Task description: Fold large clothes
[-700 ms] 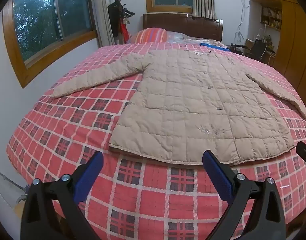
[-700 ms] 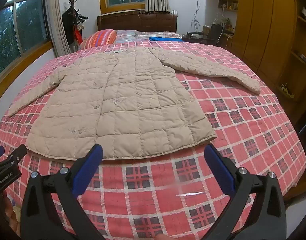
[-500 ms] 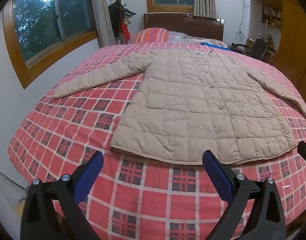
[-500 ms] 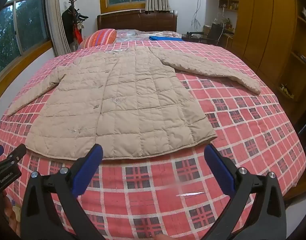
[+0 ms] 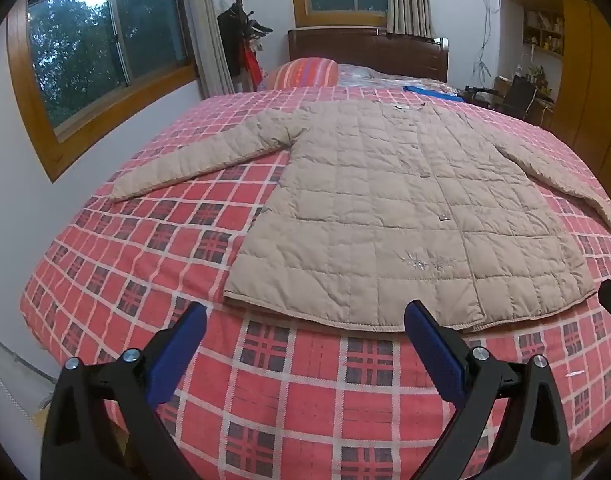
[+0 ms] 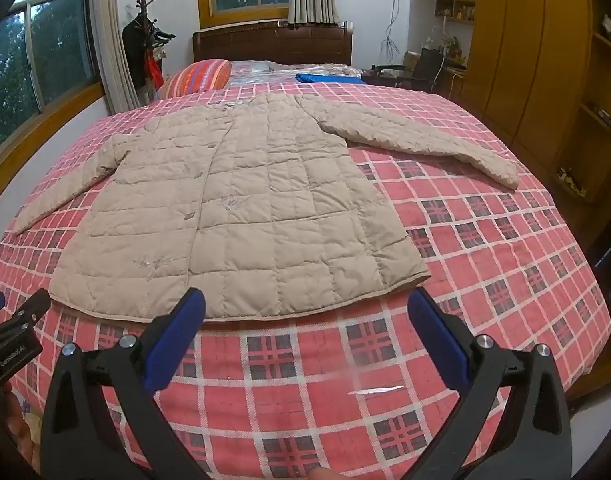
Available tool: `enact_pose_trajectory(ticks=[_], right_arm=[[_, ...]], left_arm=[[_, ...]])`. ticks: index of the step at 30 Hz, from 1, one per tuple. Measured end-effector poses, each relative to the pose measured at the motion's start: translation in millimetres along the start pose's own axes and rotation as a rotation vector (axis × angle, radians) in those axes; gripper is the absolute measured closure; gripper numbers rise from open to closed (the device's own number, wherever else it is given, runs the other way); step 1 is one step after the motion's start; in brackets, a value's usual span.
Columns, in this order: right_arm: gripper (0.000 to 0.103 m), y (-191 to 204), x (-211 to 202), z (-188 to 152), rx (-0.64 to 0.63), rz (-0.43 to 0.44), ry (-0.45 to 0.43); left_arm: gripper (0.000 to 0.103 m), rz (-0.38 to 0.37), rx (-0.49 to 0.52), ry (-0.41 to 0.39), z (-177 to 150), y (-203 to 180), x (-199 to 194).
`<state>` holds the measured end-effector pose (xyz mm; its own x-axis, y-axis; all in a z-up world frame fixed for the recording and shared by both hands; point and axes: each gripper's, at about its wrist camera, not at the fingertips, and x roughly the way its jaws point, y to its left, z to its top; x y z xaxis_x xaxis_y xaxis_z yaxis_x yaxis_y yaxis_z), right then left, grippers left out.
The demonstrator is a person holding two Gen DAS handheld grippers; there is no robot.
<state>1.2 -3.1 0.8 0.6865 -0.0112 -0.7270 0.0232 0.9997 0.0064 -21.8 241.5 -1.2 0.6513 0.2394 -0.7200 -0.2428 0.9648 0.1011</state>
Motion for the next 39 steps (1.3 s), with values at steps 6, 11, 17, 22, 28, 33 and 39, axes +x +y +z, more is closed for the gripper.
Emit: enact_pose_trajectory(ticks=[6,11,17,22,28,33,39], right_arm=[[0.002,-4.0,-0.2,0.9,0.006,-0.003,-0.001],[0.002,-3.9,-0.5,0.8,0.005,-0.003,-0.002],[0.002,-3.9,-0.6,0.1,0.005,-0.005,-0.003],[0.002,-4.0,-0.4,0.3,0.004,-0.004,-0.001],[0.002,-3.7,-0.5,0.3,0.004,-0.005,-0.001],[0.002,-4.2,-0.3,0.4,0.004,-0.005,0.000],[0.002,-5.5,-0.5,-0.6,0.005,-0.003,0.000]], left_arm=[[0.004,0.006,0.002,-0.002,-0.1,-0.1,-0.3],[0.004,0.008,0.002,0.000,-0.2,0.0,0.1],[0.004,0.009,0.002,0.002,-0.6,0.8,0.9],[0.004,0.009,0.001,0.003,-0.8,1.3,1.5],[0.004,0.008,0.001,0.002,-0.6,1.8,1.5],[0.004,0.008,0.001,0.004,-1.2,2.0,2.0],[0.004,0.007,-0.001,0.003,-1.0,2.1,1.9]])
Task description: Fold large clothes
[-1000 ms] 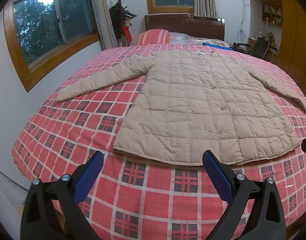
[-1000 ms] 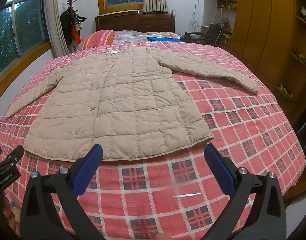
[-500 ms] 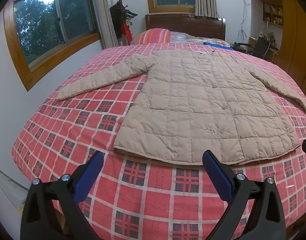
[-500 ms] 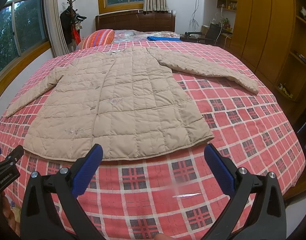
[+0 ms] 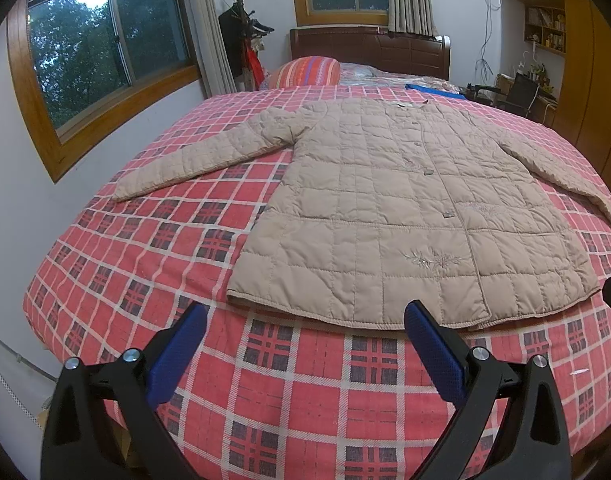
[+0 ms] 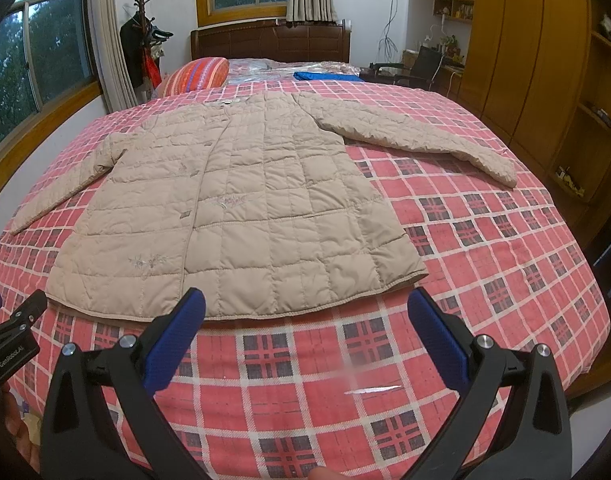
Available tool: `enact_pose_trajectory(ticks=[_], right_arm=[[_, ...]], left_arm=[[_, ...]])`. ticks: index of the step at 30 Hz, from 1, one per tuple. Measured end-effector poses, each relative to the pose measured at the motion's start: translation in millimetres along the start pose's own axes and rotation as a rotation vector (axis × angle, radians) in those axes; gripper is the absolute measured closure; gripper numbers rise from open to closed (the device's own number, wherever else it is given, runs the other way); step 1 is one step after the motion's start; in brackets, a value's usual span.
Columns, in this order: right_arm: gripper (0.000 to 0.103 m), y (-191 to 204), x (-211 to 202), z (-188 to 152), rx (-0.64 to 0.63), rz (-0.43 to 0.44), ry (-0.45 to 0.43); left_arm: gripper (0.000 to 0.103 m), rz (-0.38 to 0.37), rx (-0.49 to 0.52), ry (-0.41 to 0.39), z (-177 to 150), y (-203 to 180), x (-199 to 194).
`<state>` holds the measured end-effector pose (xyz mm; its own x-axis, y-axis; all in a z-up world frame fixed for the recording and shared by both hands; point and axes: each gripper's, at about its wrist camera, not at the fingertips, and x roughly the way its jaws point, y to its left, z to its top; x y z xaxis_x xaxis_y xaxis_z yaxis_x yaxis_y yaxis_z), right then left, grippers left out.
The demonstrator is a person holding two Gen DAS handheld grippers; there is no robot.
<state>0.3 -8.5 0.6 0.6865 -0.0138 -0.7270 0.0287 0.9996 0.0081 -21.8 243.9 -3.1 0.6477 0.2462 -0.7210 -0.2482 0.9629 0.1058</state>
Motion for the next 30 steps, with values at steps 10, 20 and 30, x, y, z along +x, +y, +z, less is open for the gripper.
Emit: enact_pose_trajectory(ticks=[10,20,30], right_arm=[[0.002,-1.2,2.7,-1.2,-0.004,0.000,0.008],[0.002,2.1,1.7,-0.7,-0.010,0.001,0.006],[0.002,1.9,1.6,0.2,-0.010,0.006,0.004]], left_arm=[[0.004,0.001,0.001,0.002,-0.4,0.4,0.7],[0.004,0.002,-0.001,0.003,-1.6,2.1,1.6],[0.004,0.001,0.001,0.010,-1.9,2.6,4.2]])
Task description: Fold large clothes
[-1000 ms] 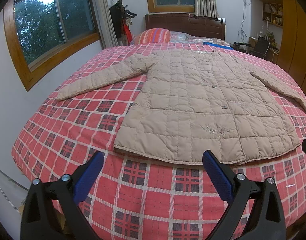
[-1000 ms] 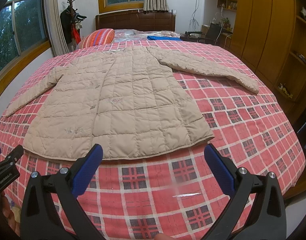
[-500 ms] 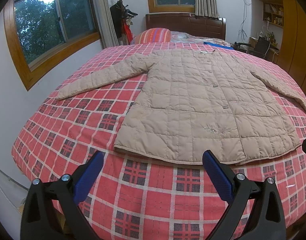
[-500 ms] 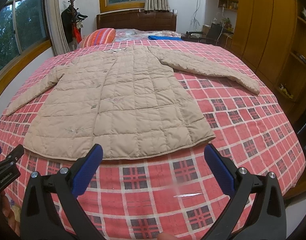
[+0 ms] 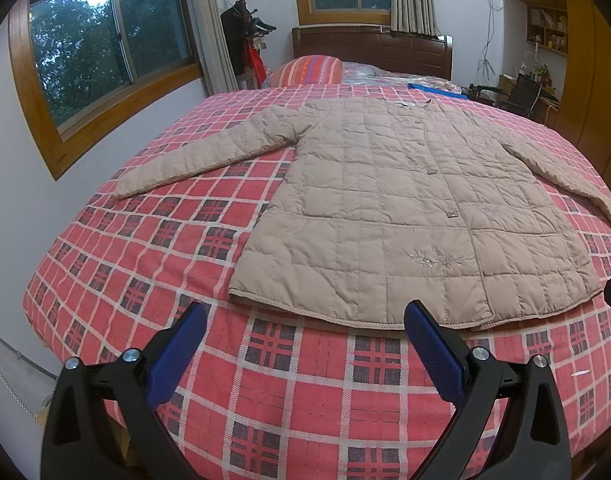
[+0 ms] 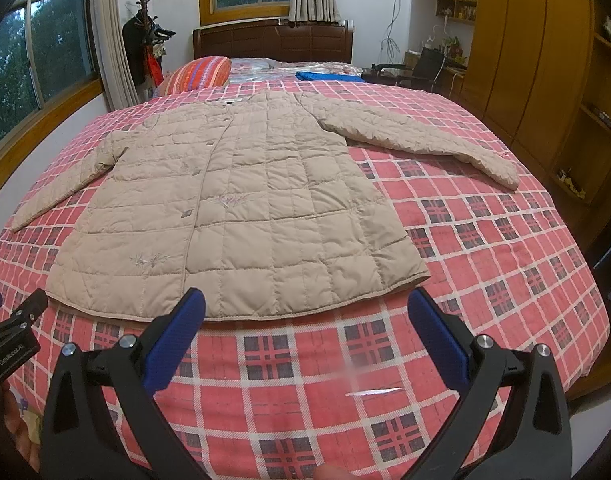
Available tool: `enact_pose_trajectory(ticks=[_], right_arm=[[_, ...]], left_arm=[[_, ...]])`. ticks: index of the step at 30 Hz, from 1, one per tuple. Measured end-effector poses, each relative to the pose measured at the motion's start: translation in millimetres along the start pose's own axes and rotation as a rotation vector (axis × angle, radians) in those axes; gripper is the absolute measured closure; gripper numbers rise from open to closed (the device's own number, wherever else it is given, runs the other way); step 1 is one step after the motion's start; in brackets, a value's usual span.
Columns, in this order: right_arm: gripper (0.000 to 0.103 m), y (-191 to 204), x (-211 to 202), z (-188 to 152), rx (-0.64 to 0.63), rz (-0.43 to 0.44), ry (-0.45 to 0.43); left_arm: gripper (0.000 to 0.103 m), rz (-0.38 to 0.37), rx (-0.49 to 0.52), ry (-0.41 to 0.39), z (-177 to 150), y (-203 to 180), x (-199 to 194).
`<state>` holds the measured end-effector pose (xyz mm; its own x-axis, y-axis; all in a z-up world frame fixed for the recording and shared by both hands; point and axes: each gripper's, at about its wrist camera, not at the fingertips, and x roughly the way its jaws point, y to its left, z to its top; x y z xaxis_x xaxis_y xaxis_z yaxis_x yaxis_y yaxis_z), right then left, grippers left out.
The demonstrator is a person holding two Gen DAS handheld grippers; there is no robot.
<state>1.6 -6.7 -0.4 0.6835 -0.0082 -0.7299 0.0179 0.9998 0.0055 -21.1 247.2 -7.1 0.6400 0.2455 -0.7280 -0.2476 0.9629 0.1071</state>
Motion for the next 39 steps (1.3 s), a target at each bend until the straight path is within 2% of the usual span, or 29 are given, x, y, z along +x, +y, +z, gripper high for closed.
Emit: enact_pose_trajectory(ticks=[6,12,16,18,20,24,28,30,32,34,39], right_arm=[[0.002,-10,5,5,0.012,0.040,0.015],[0.002,-43,19,27,0.023,-0.029,0.024],[0.003,-97,46,59,0.065,-0.116,0.045],[0.003,-138,64,80,0.137,-0.154,0.066],[0.003,-173,78,96,0.198,-0.175,0.073],[0.003,-247,117,131,0.254,-0.278,0.108],[0.003,-313,153,149,0.372,-0.207,0.170],[0.003,-333,166,157,0.385,-0.196,0.186],[0.003,-349,181,167,0.389,-0.231,0.199],[0.003,-363,196,174,0.414,-0.206,0.211],[0.004,-401,235,178,0.504,-0.174,0.269]], left_arm=[[0.004,-0.011,0.023,0.018,4,-8,7],[0.004,-0.053,0.081,0.042,30,-31,22],[0.004,-0.087,0.108,0.034,64,-57,37],[0.004,-0.079,0.140,0.020,85,-78,45],[0.004,-0.123,0.173,0.014,108,-103,56],[0.004,-0.170,0.212,0.065,150,-154,90],[0.004,-0.150,0.243,0.025,180,-199,116],[0.004,-0.162,0.237,0.014,194,-219,130],[0.004,-0.225,0.209,0.049,209,-236,151],[0.004,-0.265,0.190,0.093,218,-248,171],[0.004,-0.259,0.160,0.170,232,-276,218]])
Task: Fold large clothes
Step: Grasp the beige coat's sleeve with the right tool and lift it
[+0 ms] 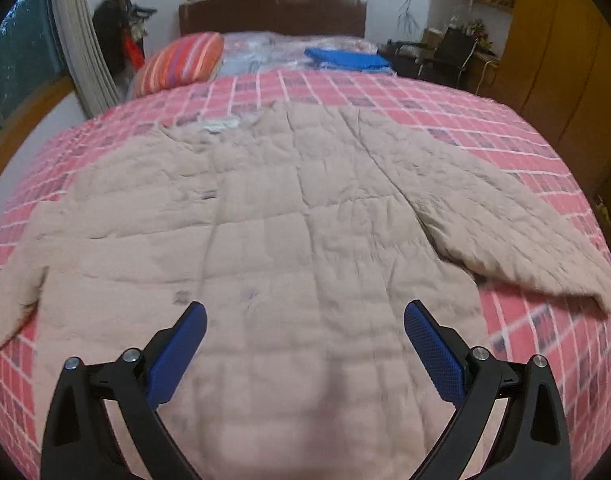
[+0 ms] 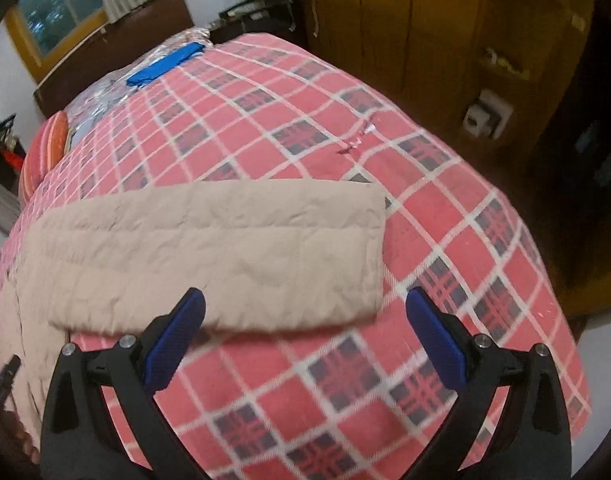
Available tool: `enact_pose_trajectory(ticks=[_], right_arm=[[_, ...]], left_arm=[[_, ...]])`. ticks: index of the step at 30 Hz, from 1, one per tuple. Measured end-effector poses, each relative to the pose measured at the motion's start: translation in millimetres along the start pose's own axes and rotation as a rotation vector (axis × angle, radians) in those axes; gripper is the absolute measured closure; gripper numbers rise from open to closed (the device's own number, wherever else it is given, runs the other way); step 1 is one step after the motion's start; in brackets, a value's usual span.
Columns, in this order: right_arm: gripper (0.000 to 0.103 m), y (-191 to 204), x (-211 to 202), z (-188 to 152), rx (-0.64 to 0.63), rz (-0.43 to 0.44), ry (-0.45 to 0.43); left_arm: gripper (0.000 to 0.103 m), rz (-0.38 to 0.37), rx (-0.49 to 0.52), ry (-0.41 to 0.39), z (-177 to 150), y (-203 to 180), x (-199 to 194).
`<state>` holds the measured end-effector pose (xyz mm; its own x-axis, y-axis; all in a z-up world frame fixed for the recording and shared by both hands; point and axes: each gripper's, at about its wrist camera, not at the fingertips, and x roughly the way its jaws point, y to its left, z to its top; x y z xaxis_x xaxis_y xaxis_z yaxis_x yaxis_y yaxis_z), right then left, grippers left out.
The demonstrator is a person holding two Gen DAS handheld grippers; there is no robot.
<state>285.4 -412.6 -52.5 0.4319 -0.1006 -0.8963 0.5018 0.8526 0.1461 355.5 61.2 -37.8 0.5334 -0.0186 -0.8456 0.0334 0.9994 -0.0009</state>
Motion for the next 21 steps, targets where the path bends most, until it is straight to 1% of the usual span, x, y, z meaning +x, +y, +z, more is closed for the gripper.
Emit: enact_pose_trajectory(ticks=[3,4,6,7,9,11,13,14,18,19,20,21], right_arm=[[0.004,-9,11,8,0.020,0.012,0.013],[0.007,-11,15,9,0.024,0.021,0.024],[0.023,-12,25,11,0.023,0.041,0.054],[0.035,-13,31,12,0.020,0.039,0.070],[0.034,-12,39,11,0.016,0.024,0.088],[0.039,-13,44,10,0.012,0.029,0.093],[0.043,-14,48,9,0.017,0.035,0.095],[0.049,-15,48,9,0.017,0.037,0.094],[0.066,-14,47,9,-0.003,0.025,0.082],[0.074,-15,46,10,-0.006,0.016,0.078],[0.081,-16,44,11,-0.008,0.011,0.073],[0.083,-16,41,12,-0.010,0.014,0.065]], left_arm=[[0.004,-0.025,-0.025,0.032,6,1,15],[0.004,-0.027,-0.028,0.038,8,1,20],[0.004,-0.016,-0.027,0.047,12,-1,27],[0.004,-0.016,-0.029,0.053,13,-1,30],[0.004,-0.028,-0.038,0.075,14,-2,38],[0.004,-0.054,-0.046,0.109,13,-2,47],[0.004,-0.060,-0.052,0.126,12,-1,54],[0.004,-0.055,-0.050,0.124,11,-2,56],[0.004,-0.053,-0.030,0.115,9,-4,58],[0.004,-0.056,-0.031,0.116,8,-3,59],[0.004,-0.062,-0.037,0.116,8,-2,60],[0.004,-0.063,-0.037,0.113,8,-3,60]])
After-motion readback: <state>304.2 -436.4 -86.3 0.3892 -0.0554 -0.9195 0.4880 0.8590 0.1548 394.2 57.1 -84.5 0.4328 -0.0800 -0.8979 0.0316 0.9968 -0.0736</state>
